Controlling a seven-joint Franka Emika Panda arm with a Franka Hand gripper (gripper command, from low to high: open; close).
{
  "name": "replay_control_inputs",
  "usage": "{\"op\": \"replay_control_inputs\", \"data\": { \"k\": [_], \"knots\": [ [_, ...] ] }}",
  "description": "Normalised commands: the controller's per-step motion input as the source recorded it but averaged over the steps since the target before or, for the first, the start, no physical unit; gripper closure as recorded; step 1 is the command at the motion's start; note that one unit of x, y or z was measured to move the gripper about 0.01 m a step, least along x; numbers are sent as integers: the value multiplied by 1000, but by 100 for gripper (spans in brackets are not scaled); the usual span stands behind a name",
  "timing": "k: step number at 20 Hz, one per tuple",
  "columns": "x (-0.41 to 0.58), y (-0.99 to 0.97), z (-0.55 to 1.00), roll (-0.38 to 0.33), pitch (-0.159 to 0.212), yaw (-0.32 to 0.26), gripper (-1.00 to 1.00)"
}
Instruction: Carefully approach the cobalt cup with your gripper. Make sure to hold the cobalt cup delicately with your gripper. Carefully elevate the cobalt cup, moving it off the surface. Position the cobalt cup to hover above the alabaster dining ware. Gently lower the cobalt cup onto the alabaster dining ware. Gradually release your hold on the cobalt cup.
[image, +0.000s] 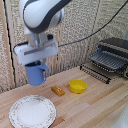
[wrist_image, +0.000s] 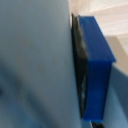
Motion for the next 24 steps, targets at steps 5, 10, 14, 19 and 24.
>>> {"op": "replay_control_inputs", "data": {
  "k": [5,10,14,19,24],
  "knots": [
    [200,58,-462,-29,-9,56,100],
    [213,39,-480,-44,-3,53,100],
    [129,124,-465,-23,-1,63,100],
    [121,55,-326,-21,-5,45,100],
    [57,0,-135,0,-40,54,100]
  ]
}}
